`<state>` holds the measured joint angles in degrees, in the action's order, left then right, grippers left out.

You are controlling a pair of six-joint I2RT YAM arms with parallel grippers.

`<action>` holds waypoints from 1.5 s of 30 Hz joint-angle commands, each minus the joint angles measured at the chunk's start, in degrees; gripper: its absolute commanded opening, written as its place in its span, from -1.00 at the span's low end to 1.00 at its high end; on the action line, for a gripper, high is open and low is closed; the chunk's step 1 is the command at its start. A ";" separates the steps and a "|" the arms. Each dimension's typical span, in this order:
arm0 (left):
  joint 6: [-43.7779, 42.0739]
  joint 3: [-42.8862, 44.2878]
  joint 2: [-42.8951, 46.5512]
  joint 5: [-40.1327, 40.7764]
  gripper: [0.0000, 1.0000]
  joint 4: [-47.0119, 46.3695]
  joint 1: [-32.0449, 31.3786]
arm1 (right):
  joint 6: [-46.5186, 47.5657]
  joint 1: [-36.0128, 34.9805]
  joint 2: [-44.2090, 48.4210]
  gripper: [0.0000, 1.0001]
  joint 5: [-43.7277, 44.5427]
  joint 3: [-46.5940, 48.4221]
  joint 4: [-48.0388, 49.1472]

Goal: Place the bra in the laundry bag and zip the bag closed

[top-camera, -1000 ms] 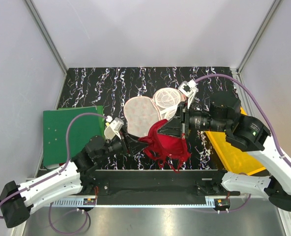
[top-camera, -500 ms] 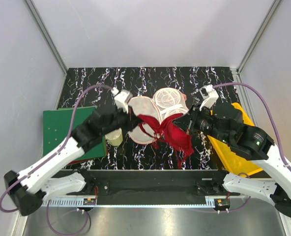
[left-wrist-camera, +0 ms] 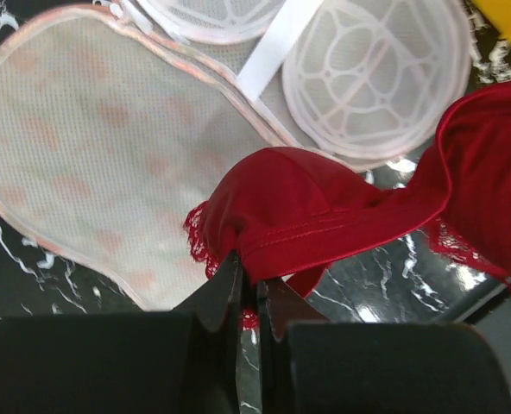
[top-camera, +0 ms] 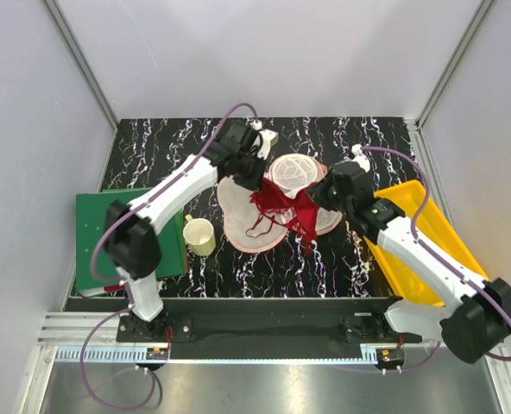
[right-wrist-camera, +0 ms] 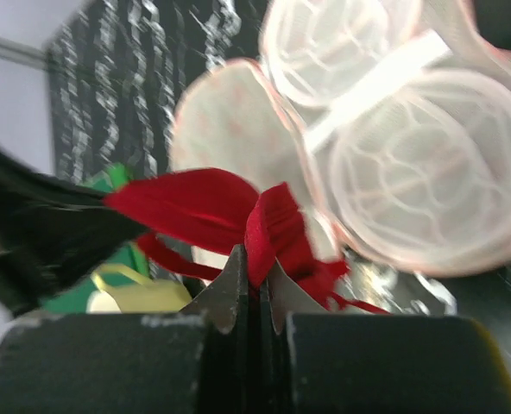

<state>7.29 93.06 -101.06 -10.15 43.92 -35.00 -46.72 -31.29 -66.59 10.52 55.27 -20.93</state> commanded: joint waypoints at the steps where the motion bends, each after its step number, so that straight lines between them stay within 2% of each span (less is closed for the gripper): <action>1: -4.91 13.86 -9.73 0.13 -1.00 7.84 1.34 | -5.48 2.11 -4.07 -1.00 -2.09 -2.78 22.89; 5: -6.67 23.64 -18.89 0.92 -0.96 12.06 2.31 | -9.87 2.37 -9.87 -1.00 0.01 -8.93 41.17; 8: -8.50 30.15 -23.55 3.55 -0.91 13.03 2.66 | -10.32 2.37 -15.22 -1.00 3.62 -10.26 48.76; 11: -9.48 34.99 -26.55 7.86 -0.80 12.42 2.75 | -10.50 2.29 -19.62 -1.00 4.68 -10.70 54.82; 18: -11.51 38.08 -30.78 4.00 -0.71 5.04 2.66 | -11.29 2.37 -23.94 -1.00 8.90 -13.69 59.16; 20: -10.46 37.55 -31.57 4.17 -0.67 1.27 2.66 | -11.29 2.29 -25.17 -0.98 9.60 -14.57 58.46; 22: -9.84 37.55 -32.01 4.18 -0.62 -1.80 2.66 | -10.50 2.29 -25.61 -0.79 9.69 -14.75 56.62; 25: -8.61 36.50 -32.54 4.52 -0.51 -5.76 2.40 | -11.20 2.37 -24.30 -0.52 10.83 -14.92 48.81; 26: -8.35 36.41 -33.06 6.27 -0.44 -6.30 2.05 | -11.20 2.37 -23.77 -0.50 11.70 -14.84 44.09; 27: -7.91 36.41 -33.33 7.76 -0.28 -6.83 1.78 | -11.11 2.37 -23.16 -0.48 12.15 -14.49 40.91; 29: -8.60 37.11 -33.77 8.30 -0.08 -7.45 1.08 | -11.29 2.29 -21.05 -0.30 13.55 -14.04 31.97; 31: -8.08 38.42 -33.51 12.33 0.08 -7.36 0.38 | -10.59 2.37 -18.94 -0.07 13.73 -14.66 28.33; 32: -7.47 38.52 -32.29 15.74 0.24 -7.36 -0.06 | -9.45 2.46 -18.23 0.15 13.04 -14.57 25.18; 33: -7.55 37.47 -31.06 17.00 0.35 -7.18 -0.15 | -8.57 2.46 -17.36 0.27 12.42 -14.48 23.32; 34: -5.81 36.33 -29.56 17.36 0.37 -7.10 -0.15 | -6.39 2.37 -15.70 0.38 11.72 -14.57 21.74; 35: -4.49 34.58 -25.90 17.88 0.58 -7.10 -0.15 | -5.06 2.46 -14.81 0.60 10.23 -14.48 18.06; 36: -3.43 32.56 -23.68 18.32 0.67 -7.27 -0.15 | -3.40 2.46 -13.76 0.69 9.61 -14.22 16.29; 37: -2.47 27.84 -21.31 18.85 0.97 -7.45 -0.15 | 0.36 2.46 -11.92 0.78 8.73 -13.18 12.96; 39: 0.79 23.16 -14.63 21.57 0.98 -7.62 -0.15 | 3.55 2.46 -8.67 0.92 7.85 -12.20 8.90; 40: 2.01 18.09 -12.52 22.36 0.98 -7.54 -0.15 | 6.26 2.46 -7.52 0.95 7.85 -12.29 6.97; 42: 6.58 12.18 -6.37 22.37 0.83 -8.14 -0.15 | 8.48 2.55 -3.92 0.96 7.85 -12.64 5.73; 43: 8.34 9.19 -4.35 22.46 0.75 -8.59 -0.50 | 10.92 2.63 -3.12 0.93 7.58 -12.99 6.68; 44: 10.44 2.20 -0.32 22.20 0.69 -9.63 -0.85 | 11.73 2.72 -2.76 0.88 7.32 -13.08 7.12; 45: 11.07 -1.52 1.72 22.37 0.59 -12.60 -1.03 | 12.00 2.98 -2.93 0.67 7.32 -12.90 7.48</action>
<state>10.31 103.35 -111.22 9.02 37.85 -35.51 -42.37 -28.97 -72.34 18.35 40.69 -10.83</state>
